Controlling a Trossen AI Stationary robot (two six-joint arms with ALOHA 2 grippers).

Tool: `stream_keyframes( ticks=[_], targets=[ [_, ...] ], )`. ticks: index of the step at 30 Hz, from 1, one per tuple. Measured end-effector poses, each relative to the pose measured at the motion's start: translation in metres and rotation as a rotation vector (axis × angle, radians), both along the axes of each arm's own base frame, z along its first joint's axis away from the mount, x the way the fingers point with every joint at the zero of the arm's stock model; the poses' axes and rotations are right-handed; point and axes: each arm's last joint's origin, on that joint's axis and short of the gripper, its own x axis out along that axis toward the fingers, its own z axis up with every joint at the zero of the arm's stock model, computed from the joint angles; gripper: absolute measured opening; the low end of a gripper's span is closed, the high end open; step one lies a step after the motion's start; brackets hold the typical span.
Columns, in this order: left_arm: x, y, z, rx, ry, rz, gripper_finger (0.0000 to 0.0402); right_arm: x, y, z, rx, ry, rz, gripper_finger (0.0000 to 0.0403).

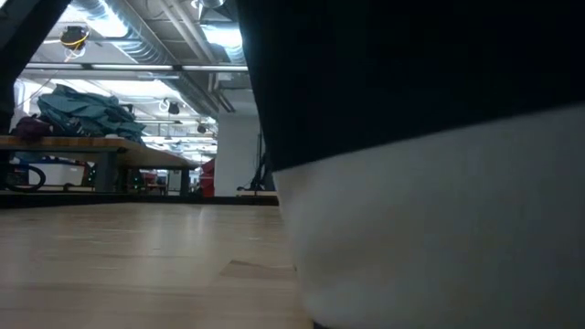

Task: Fold towel
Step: Adjust the blue bin

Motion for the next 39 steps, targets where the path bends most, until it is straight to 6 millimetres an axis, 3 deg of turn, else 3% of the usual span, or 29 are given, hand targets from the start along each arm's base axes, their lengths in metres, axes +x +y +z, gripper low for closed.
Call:
stream_keyframes(
  ticks=[4,9,13,18,21,32,39],
  targets=[
    [-0.006,0.001,0.023,0.014,-0.09,-0.002,0.0001,0.007,-0.013,0.04,-0.091,-0.085,0.004,0.0005],
    [-0.011,0.0,0.037,0.018,-0.141,0.001,0.0001,0.011,-0.015,0.099,-0.206,-0.16,0.061,0.0005],
    [-0.015,0.003,0.034,0.008,-0.093,0.015,0.0001,0.004,0.001,0.144,-0.301,-0.11,0.128,0.0005],
    [-0.02,0.015,0.032,-0.022,-0.052,0.072,0.0001,-0.014,0.039,0.186,-0.43,0.136,0.217,0.0005],
    [-0.021,0.021,0.033,-0.066,-0.059,0.063,0.0001,-0.022,0.066,0.195,-0.469,0.236,0.269,0.0005],
    [-0.032,0.033,0.029,-0.158,0.021,0.027,0.0001,-0.042,0.172,0.216,-0.496,0.213,0.446,0.0005],
    [-0.044,0.044,0.024,-0.148,0.12,-0.004,0.0001,-0.072,0.247,0.211,-0.416,0.294,0.445,0.0005]
  ],
)
